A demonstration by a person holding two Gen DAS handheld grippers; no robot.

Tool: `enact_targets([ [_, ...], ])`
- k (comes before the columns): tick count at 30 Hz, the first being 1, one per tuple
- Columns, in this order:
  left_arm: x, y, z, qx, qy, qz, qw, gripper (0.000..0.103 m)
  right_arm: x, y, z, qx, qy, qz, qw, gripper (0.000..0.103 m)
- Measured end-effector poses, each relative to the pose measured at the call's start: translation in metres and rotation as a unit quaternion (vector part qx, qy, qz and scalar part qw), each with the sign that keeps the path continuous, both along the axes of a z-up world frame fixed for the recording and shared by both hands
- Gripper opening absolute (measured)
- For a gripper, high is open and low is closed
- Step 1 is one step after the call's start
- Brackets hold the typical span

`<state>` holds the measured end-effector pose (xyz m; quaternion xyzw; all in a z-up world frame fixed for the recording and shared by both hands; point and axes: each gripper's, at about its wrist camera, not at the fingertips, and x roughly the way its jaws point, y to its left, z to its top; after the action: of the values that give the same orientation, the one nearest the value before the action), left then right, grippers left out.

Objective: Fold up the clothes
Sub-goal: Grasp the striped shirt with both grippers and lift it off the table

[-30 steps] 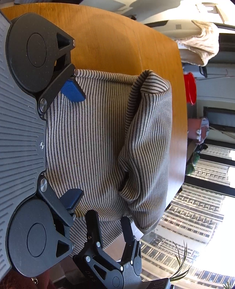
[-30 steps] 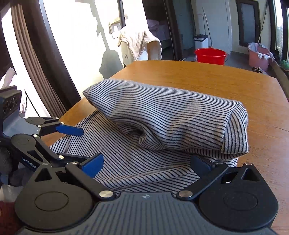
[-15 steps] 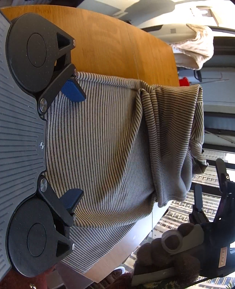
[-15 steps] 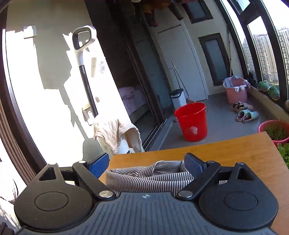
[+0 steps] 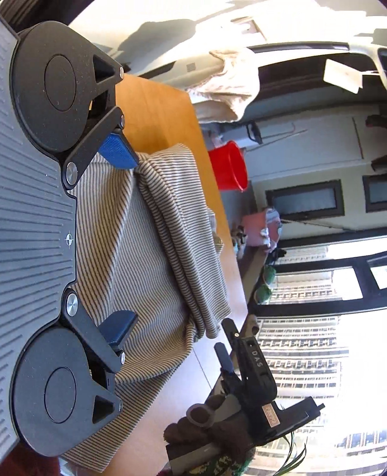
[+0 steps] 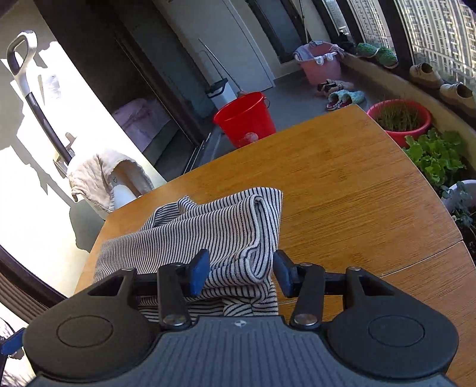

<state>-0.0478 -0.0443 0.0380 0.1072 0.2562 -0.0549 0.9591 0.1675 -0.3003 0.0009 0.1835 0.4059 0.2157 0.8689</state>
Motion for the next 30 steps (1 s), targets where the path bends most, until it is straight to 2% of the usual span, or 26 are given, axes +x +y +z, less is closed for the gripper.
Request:
enact_targets([
  [2, 0.002, -0.012, 0.005, 0.038, -0.032, -0.006, 0.9987, 0.103, -0.006, 0.007, 0.008, 0.012, -0.014, -0.001, 1.0, 0.018],
  [5, 0.007, -0.027, 0.014, 0.077, -0.071, -0.021, 0.9943, 0.103, -0.035, 0.024, 0.058, 0.028, -0.087, 0.052, 0.994, 0.017],
  [7, 0.014, -0.035, 0.02, 0.089, -0.09, -0.039, 0.9912, 0.099, -0.056, 0.034, 0.088, 0.047, -0.113, 0.096, 0.988, 0.017],
  [9, 0.026, -0.046, 0.025, 0.103, -0.106, -0.051, 0.9877, 0.069, -0.077, 0.046, 0.112, 0.054, -0.137, 0.138, 0.979, 0.017],
  [11, 0.036, -0.053, 0.034, 0.111, -0.13, -0.052, 0.9838, 0.061, -0.096, 0.058, 0.135, 0.055, -0.161, 0.173, 0.97, 0.017],
  [13, 0.046, -0.053, 0.044, 0.111, -0.155, -0.042, 0.9807, 0.043, -0.108, 0.069, 0.15, 0.056, -0.179, 0.199, 0.962, 0.017],
  [14, 0.051, -0.047, 0.05, 0.106, -0.159, -0.033, 0.981, 0.021, -0.113, 0.073, 0.158, 0.057, -0.191, 0.209, 0.957, 0.017],
  [15, 0.056, -0.042, 0.055, 0.1, -0.163, -0.025, 0.9812, 0.011, -0.115, 0.075, 0.163, 0.059, -0.201, 0.212, 0.955, 0.017],
  [17, 0.06, -0.023, 0.065, 0.088, -0.167, -0.002, 0.982, 0.01, -0.111, 0.076, 0.171, 0.066, -0.218, 0.203, 0.952, 0.017],
  [18, 0.059, -0.007, 0.07, 0.081, -0.171, 0.019, 0.9817, 0.01, -0.106, 0.077, 0.17, 0.061, -0.226, 0.193, 0.953, 0.022],
  [19, 0.055, 0.012, 0.076, 0.074, -0.177, 0.046, 0.9804, 0.01, -0.102, 0.084, 0.165, 0.03, -0.242, 0.185, 0.952, 0.027],
  [20, 0.051, 0.029, 0.081, 0.065, -0.18, 0.069, 0.979, 0.01, -0.103, 0.088, 0.158, 0.0, -0.256, 0.18, 0.95, 0.04],
  [21, 0.043, 0.047, 0.088, 0.053, -0.185, 0.094, 0.9768, 0.009, -0.101, 0.103, 0.142, -0.055, -0.271, 0.176, 0.945, 0.049],
  [23, 0.031, 0.078, 0.098, 0.039, -0.193, 0.135, 0.9712, 0.009, -0.093, 0.138, 0.105, -0.132, -0.265, 0.199, 0.934, 0.05],
  [25, 0.022, 0.1, 0.099, 0.032, -0.194, 0.161, 0.9672, 0.009, -0.084, 0.172, 0.066, -0.166, -0.236, 0.228, 0.93, 0.05],
  [29, 0.021, 0.124, 0.098, 0.017, -0.175, 0.184, 0.9669, 0.009, -0.07, 0.236, 0.022, -0.171, -0.208, 0.253, 0.929, 0.05],
  [30, 0.019, 0.128, 0.09, 0.017, -0.17, 0.188, 0.9672, 0.009, -0.065, 0.243, 0.015, -0.164, -0.192, 0.257, 0.933, 0.05],
])
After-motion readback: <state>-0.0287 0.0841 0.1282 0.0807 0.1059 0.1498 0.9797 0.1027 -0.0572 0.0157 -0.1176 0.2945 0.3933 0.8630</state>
